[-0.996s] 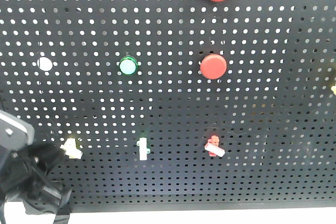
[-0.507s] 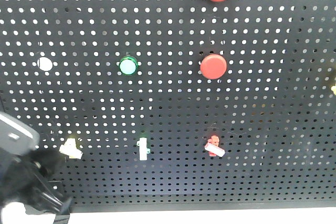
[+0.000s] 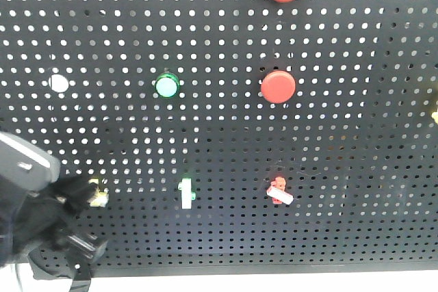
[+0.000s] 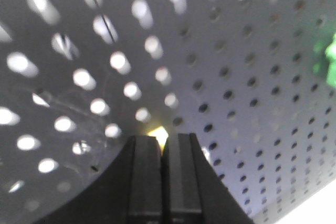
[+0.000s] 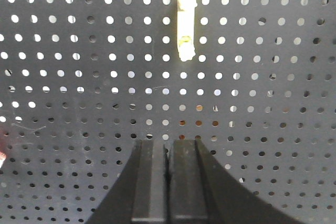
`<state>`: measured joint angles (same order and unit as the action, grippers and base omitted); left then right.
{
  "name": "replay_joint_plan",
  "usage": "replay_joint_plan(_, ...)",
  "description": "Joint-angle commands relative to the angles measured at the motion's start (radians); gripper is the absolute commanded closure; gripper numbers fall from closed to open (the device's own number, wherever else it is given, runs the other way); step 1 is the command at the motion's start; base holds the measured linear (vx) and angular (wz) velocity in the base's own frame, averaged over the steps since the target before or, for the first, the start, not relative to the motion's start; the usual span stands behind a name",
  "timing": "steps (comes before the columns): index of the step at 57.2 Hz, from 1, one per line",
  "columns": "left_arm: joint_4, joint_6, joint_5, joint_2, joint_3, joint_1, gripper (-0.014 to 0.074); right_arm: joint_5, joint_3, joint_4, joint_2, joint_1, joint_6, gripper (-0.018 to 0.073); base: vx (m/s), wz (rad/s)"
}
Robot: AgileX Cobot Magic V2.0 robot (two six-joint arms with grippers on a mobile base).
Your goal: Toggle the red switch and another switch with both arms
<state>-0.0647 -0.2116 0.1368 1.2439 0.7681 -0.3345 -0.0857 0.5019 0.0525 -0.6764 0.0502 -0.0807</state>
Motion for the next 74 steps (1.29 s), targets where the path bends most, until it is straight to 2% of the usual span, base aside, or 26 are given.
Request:
replay_joint_plan(1,0.017,0.012,0.031,0.005,0.034,-0.004,0.0594,-0.084,0.035,-0.002,-0.003,-0.003,-0.002,0.0566,0.0,0.0)
replay_joint_plan(7,0.022,0.013,-0.046,0.002,0.034,-0.004,0.0594,-0.084,0.035,-0.002,-0.003,-0.003,-0.002,0.0566,0.0,0.0)
replay_joint_plan(14,0.074,0.029,-0.103,0.002,0.034,-0.005,0.0594,-0.084,0.035,-0.002,-0.003,-0.003,-0.002,0.0566,0.0,0.01)
replay_joint_plan(20,0.114,0.048,-0.137,0.002,0.034,-0.005,0.0594,-0.084,0.035,-0.002,-0.003,-0.003,-0.002,0.0566,0.0,0.0)
replay_joint_plan(26,0.115,0.066,-0.149,0.002,0.034,-0.005,0.0594,-0.084,0.035,-0.002,-0.003,-0.003,-0.002,0.0566,0.0,0.0)
replay_joint_plan(44,0.113,0.196,-0.149,0.002,0.034,-0.005,0.0594,-0.071,0.035,-0.002,-0.003,-0.003,-0.002,0.0566,0.0,0.0)
replay_joint_plan(45,0.113,0.259,-0.162,0.002,0.034,-0.005,0.0594,-0.061,0.035,-0.002,-0.003,-0.003,-0.002,0.0566,0.0,0.0)
replay_joint_plan(58,0.113,0.416,-0.229,0.002,0.034,-0.005,0.0594,-0.06,0.035,-0.002,-0.003,-0.003,-0.002,0.0566,0.0,0.0)
replay_joint_plan(64,0.113,0.448,-0.245,0.002,0.034,-0.009,0.0594,-0.062,0.035,-0.002,-0.003,-0.003,-0.002,0.0566,0.0,0.0)
replay_joint_plan(74,0.113,0.451,-0.227,-0.026,0.034,-0.009,0.0594,-0.061,0.035,-0.002,-0.015,-0.003,-0.004,0.0566,0.0,0.0)
